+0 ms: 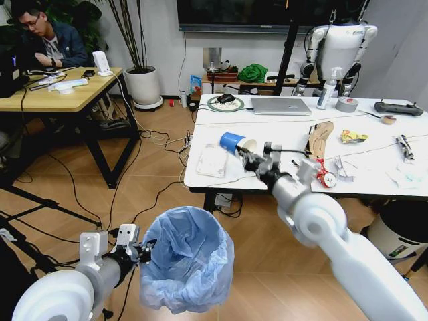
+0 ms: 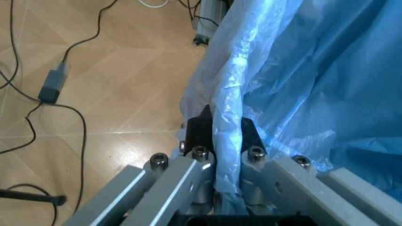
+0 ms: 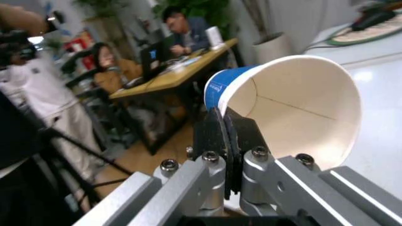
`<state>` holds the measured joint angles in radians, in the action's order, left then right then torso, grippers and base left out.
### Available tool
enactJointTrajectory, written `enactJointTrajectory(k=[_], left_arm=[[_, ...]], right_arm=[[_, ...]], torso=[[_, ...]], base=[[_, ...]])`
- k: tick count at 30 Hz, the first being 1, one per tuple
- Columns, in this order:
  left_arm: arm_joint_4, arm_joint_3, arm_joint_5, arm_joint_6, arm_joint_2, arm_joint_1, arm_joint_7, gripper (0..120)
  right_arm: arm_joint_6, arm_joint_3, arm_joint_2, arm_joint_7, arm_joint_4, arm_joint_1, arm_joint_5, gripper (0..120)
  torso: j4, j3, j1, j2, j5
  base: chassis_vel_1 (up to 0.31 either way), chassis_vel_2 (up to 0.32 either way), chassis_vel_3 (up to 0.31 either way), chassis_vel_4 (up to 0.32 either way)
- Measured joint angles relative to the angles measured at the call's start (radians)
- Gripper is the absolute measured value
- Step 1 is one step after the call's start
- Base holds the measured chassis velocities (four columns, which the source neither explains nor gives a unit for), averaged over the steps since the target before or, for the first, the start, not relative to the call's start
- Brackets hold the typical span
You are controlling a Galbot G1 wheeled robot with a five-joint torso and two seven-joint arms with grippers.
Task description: Pick up the trash bin and place the trash from the table into it.
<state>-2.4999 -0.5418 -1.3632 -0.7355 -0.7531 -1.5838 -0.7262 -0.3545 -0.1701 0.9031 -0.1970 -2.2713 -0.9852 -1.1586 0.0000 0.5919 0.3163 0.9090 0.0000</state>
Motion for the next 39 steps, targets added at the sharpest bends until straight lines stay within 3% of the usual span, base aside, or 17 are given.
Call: enactJointTrajectory(k=[2, 6, 11, 21, 26, 33, 39], left_arm=[[0.000, 0.001, 0.000, 0.000, -0.001, 0.000, 0.000, 0], [0.000, 0.004, 0.000, 0.000, -0.008, 0.004, -0.006, 0], [0.000, 0.006, -0.007, 0.000, -0.017, 0.015, -0.025, 0], [0.000, 0.015, -0.007, 0.000, -0.027, 0.010, -0.044, 0], [0.024, 0.035, 0.000, 0.000, -0.041, 0.019, -0.054, 0], [0.039, 0.053, 0.009, 0.000, -0.056, 0.029, -0.070, 0], [0.041, 0.067, 0.013, 0.000, -0.061, 0.035, -0.073, 0]], right_arm=[[-0.005, -0.021, -0.013, 0.029, -0.018, -0.027, 0.001, 0], [-0.032, -0.138, -0.066, 0.166, -0.108, -0.204, 0.048, 0], [-0.047, -0.199, -0.074, 0.283, -0.158, -0.359, 0.111, 0], [-0.103, -0.163, -0.105, 0.307, -0.236, -0.391, 0.087, 0], [-0.114, -0.057, -0.102, 0.309, -0.233, -0.371, 0.179, 0], [-0.113, 0.035, -0.099, 0.287, -0.192, -0.362, 0.280, 25], [-0.100, 0.036, -0.104, 0.275, -0.185, -0.365, 0.299, 47]], torso=[[0.0001, 0.000, 0.000, 0.000, -0.0001], [-0.0001, 0.000, 0.000, 0.000, 0.0000], [-0.0003, 0.000, 0.000, 0.000, 0.0001], [0.0000, 0.000, 0.000, 0.000, 0.0000], [0.0000, 0.000, 0.000, 0.000, 0.0000], [0.0001, 0.000, 0.000, 0.000, 0.0000], [-0.0001, 0.000, 0.000, 0.000, 0.0000]], base=[[0.000, 0.000, 0.000, 0.000], [0.000, 0.000, 0.000, 0.000], [0.000, 0.000, 0.000, 0.000], [0.000, 0.000, 0.000, 0.000], [0.000, 0.000, 0.000, 0.000], [0.000, 0.000, 0.000, 0.000], [0.000, 0.000, 0.000, 0.000]])
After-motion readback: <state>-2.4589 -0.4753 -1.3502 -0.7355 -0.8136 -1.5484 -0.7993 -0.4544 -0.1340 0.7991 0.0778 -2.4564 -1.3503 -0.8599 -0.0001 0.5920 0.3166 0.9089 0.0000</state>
